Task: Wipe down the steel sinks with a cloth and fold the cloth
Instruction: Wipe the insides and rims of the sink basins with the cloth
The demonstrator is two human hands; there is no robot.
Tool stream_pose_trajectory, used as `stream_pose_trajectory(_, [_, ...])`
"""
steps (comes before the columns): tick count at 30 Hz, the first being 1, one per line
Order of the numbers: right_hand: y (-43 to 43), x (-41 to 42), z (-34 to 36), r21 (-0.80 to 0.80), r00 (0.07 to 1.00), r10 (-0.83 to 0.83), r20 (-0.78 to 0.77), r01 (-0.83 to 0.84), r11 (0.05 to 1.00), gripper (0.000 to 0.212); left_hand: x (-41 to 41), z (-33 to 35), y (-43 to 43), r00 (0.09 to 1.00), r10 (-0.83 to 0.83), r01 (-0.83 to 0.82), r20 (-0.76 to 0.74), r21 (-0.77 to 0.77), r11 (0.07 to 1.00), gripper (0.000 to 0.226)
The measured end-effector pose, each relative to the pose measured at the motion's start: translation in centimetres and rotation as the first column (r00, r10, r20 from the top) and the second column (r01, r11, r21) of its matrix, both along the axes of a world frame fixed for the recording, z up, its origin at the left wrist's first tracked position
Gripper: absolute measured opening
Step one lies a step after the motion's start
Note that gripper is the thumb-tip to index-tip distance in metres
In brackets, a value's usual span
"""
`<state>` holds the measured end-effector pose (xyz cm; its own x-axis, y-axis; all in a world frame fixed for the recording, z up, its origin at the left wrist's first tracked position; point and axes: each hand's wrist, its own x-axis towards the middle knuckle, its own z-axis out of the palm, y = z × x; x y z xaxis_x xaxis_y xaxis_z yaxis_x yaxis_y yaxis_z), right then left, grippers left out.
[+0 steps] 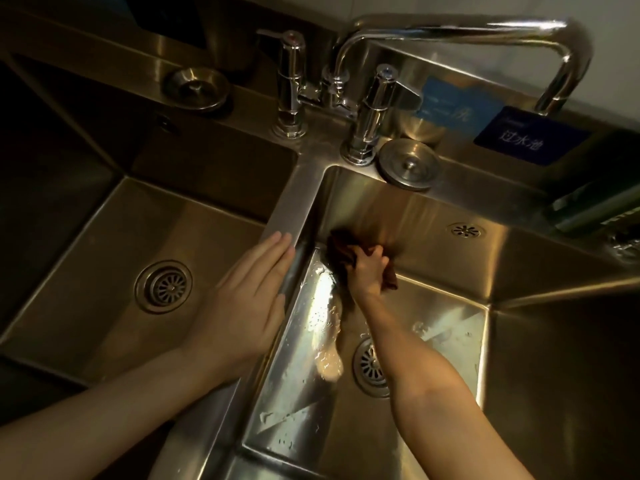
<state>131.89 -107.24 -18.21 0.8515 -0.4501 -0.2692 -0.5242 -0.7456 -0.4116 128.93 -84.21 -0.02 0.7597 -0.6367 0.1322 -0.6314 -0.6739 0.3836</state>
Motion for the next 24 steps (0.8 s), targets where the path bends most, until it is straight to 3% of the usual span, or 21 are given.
stream_pose_trajectory(3, [0.2, 0.4, -1.1, -0.043, 0.976, -0.139, -0.168, 0.134, 0.99, 0.036, -0.2, 0.2, -0.1, 1.0, -0.016, 0.015, 0.025, 0.054, 0.998, 0.051])
stream_pose_trajectory(6, [2.3, 2.7, -1.8, -0.077, 0.957, -0.043, -0.288, 0.022, 0.997, 0.041, -0.1, 0.2, -0.1, 0.999, -0.014, 0.012, 0.038, 0.054, 0.998, 0.051])
stream_pose_trajectory(10, [4.2, 3.2, -2.2, -0.071, 0.939, 0.17, -0.301, -0.2, 0.977, 0.044, -0.1, 0.4, -0.2, 1.0, 0.012, -0.013, 0.014, 0.059, 0.998, 0.052])
stream_pose_trajectory(12, [3.1, 1.1, -1.9, -0.116, 0.878, 0.374, -0.299, -0.422, 0.899, 0.044, -0.1, 0.5, -0.2, 1.0, 0.023, -0.023, 0.003, 0.061, 0.998, 0.053])
stream_pose_trajectory(14, [0.9, -1.8, -1.4, -0.084, 0.719, 0.611, -0.331, -0.668, 0.74, 0.046, -0.2, 0.7, -0.3, 1.0, 0.02, -0.02, 0.005, 0.075, 0.997, 0.053])
stream_pose_trajectory(15, [-0.4, -3.1, -1.3, -0.049, 0.642, 0.674, -0.365, -0.737, 0.675, 0.046, -0.1, 0.8, -0.3, 1.0, 0.019, -0.02, 0.014, 0.087, 0.996, 0.054])
stream_pose_trajectory(16, [-1.7, -4.2, -1.3, -0.039, 0.622, 0.678, -0.391, -0.748, 0.663, 0.045, -0.1, 0.8, -0.3, 1.0, 0.018, -0.021, 0.023, 0.097, 0.995, 0.054])
stream_pose_trajectory(18, [-3.9, -5.0, -2.1, -0.071, 0.755, 0.524, -0.394, -0.594, 0.802, 0.043, -0.1, 0.7, -0.2, 1.0, 0.019, -0.022, 0.025, 0.112, 0.993, 0.054])
stream_pose_trajectory(20, [-3.7, -3.3, -2.9, -0.082, 0.915, 0.213, -0.341, -0.255, 0.964, 0.044, -0.2, 0.5, -0.2, 0.999, 0.032, -0.035, 0.026, 0.107, 0.994, 0.053])
stream_pose_trajectory(22, [-1.3, -0.4, -3.6, -0.019, 0.952, 0.057, -0.3, -0.066, 0.998, 0.044, -0.1, 0.5, -0.1, 0.999, 0.029, -0.032, 0.03, 0.08, 0.996, 0.052])
stream_pose_trajectory(24, [1.7, 1.3, -4.1, 0.01, 0.961, 0.049, -0.272, -0.048, 0.999, 0.043, -0.2, 0.6, -0.1, 0.999, 0.036, -0.039, 0.039, 0.077, 0.996, 0.051])
